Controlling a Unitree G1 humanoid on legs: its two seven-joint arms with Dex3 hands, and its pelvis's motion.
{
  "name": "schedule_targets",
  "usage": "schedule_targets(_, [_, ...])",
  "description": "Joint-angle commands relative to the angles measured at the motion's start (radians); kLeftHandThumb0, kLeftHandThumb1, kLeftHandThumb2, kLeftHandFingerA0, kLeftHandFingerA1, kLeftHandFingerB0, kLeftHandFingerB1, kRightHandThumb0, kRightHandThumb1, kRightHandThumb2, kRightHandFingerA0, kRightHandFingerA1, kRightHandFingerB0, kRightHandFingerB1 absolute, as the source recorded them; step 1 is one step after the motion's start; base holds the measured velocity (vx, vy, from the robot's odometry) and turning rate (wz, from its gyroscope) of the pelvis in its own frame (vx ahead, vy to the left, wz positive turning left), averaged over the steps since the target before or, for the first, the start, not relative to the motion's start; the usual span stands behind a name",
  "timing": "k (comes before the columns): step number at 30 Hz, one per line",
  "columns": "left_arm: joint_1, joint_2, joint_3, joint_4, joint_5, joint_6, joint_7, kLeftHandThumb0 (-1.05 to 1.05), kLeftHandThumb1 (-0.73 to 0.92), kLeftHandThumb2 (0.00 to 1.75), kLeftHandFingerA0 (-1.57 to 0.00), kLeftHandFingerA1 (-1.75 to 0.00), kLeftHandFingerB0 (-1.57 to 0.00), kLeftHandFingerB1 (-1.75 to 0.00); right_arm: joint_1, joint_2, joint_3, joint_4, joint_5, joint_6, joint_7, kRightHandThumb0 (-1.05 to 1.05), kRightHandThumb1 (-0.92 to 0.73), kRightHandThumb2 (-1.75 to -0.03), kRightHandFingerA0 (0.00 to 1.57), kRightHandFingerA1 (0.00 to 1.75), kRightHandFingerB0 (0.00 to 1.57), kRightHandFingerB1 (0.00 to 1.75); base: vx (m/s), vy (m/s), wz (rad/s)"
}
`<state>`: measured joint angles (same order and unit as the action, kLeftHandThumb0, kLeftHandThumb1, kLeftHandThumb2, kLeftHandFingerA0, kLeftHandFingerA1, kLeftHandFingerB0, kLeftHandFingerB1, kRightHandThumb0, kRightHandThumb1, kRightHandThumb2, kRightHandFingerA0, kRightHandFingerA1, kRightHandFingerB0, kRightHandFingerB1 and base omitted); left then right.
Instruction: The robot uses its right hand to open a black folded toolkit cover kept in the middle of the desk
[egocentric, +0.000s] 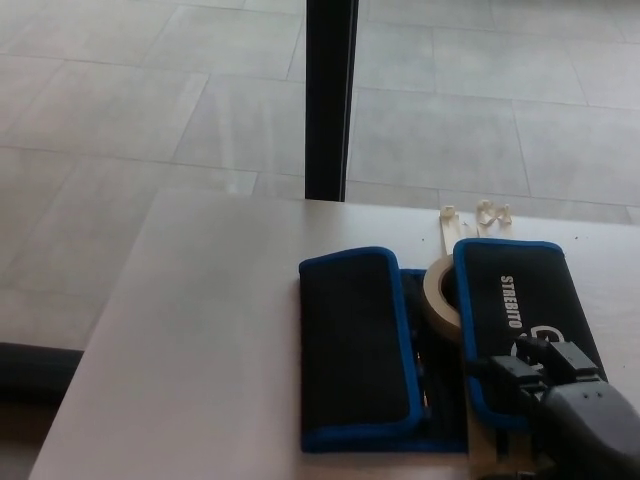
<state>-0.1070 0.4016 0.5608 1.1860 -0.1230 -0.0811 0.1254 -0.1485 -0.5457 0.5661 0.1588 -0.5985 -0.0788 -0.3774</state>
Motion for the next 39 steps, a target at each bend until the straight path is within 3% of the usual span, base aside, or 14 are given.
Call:
schedule_targets(1, [-0.004,0.040,0.001,0.020,-0.021,-0.062,0.025,-0.46,0.49,0.55,-0.74,-0.71,-0.76,-0.52,-0.099,0.003,0.138,0.211,-0.474,0.146,-0.382,-0.37,-0.54,-0.57,0.00,0.36,0.24,0.38,0.00,0.000,0.00])
schedule_targets(4, [-0.005,0.040,-0.003,0.023,-0.018,-0.068,0.016,-0.45,0.49,0.55,-0.74,-0.70,-0.76,-0.53,-0.101,0.004,0.133,0.249,-0.437,0.141,-0.372,-0.34,-0.48,-0.55,0.00,0.38,0.26,0.38,0.00,0.000,0.00])
schedule_targets(5, [-0.007,0.039,0.002,0.025,-0.024,-0.064,0.013,-0.47,0.49,0.55,-0.74,-0.70,-0.76,-0.52,-0.109,0.010,0.137,0.301,-0.433,0.147,-0.415,-0.39,-0.39,-0.62,0.03,0.35,0.26,0.43,0.00,0.000,0.00])
schedule_targets(7, [-0.008,0.040,0.000,0.025,-0.022,-0.061,0.014,-0.47,0.49,0.55,-0.74,-0.69,-0.76,-0.52,-0.115,0.008,0.146,0.323,-0.447,0.180,-0.416,-0.37,-0.45,-0.54,0.00,0.38,0.26,0.37,0.00,0.000,0.00])
schedule_targets(8, [-0.010,0.039,0.005,0.025,-0.028,-0.058,0.015,-0.49,0.47,0.56,-0.78,-0.74,-0.77,-0.53,-0.123,0.009,0.139,0.340,-0.438,0.187,-0.422,-0.39,-0.40,-0.66,0.03,0.28,0.25,0.44,0.00,0.000,0.00])
schedule_targets(11, [-0.010,0.039,0.002,0.024,-0.025,-0.060,0.016,-0.49,0.47,0.56,-0.77,-0.74,-0.78,-0.53,-0.142,0.011,0.119,0.390,-0.406,0.164,-0.477,-0.32,-0.49,-0.55,0.02,0.42,0.32,0.38,0.00,0.000,0.00])
schedule_targets(12, [-0.009,0.038,0.003,0.019,-0.027,-0.061,0.012,-0.47,0.50,0.55,-0.73,-0.73,-0.79,-0.54,-0.152,0.011,0.106,0.408,-0.388,0.139,-0.512,-0.36,-0.45,-0.63,0.05,0.50,0.38,0.43,0.00,0.000,0.00])
schedule_targets(18, [-0.012,0.033,0.005,0.025,-0.030,-0.059,0.005,-0.47,0.50,0.55,-0.75,-0.70,-0.79,-0.53,-0.182,0.020,0.047,0.417,-0.338,0.091,-0.580,-0.32,-0.52,-0.56,0.09,0.50,0.43,0.39,0.00,0.000,0.00])
schedule_targets(23, [-0.009,0.033,-0.004,0.029,-0.022,-0.059,0.001,-0.49,0.49,0.55,-0.77,-0.68,-0.80,-0.53,-0.215,0.027,0.011,0.417,-0.324,0.053,-0.638,-0.28,-0.53,-0.59,0.29,0.57,0.48,0.47,0.00,0.000,0.00])
schedule_targets(31, [-0.017,0.033,-0.010,0.028,-0.017,-0.059,0.003,-0.52,0.47,0.57,-0.80,-0.70,-0.79,-0.53,-0.219,0.040,0.003,0.476,-0.314,0.038,-0.619,-0.33,-0.52,-0.56,0.28,0.59,0.49,0.46,0.00,0.000,0.00])
schedule_targets(35, [-0.020,0.030,-0.009,0.025,-0.023,-0.071,-0.010,-0.50,0.50,0.55,-0.78,-0.70,-0.80,-0.53,-0.220,0.043,0.000,0.503,-0.311,0.029,-0.604,-0.30,-0.52,-0.55,0.45,0.59,0.49,0.42,0.00,0.000,0.00])
schedule_targets(36, [-0.018,0.030,-0.014,0.025,-0.018,-0.079,-0.011,-0.49,0.50,0.56,-0.78,-0.68,-0.79,-0.53,-0.222,0.046,-0.003,0.512,-0.306,0.021,-0.597,-0.31,-0.54,-0.56,0.52,0.62,0.50,0.43,0.00,0.000,0.00])
schedule_targets(37, [-0.019,0.031,-0.018,0.028,-0.015,-0.077,-0.010,-0.49,0.51,0.56,-0.78,-0.66,-0.78,-0.52,-0.219,0.046,-0.012,0.513,-0.293,-0.002,-0.596,-0.29,-0.58,-0.57,0.69,0.73,0.50,0.43,0.00,0.000,0.00])
schedule_targets(39, [-0.019,0.031,-0.022,0.028,-0.019,-0.079,-0.012,-0.48,0.51,0.56,-0.79,-0.67,-0.80,-0.53,-0.218,0.049,-0.017,0.515,-0.312,0.019,-0.600,-0.30,-0.61,-0.64,0.85,1.47,0.53,0.47,0.00,0.000,0.00])
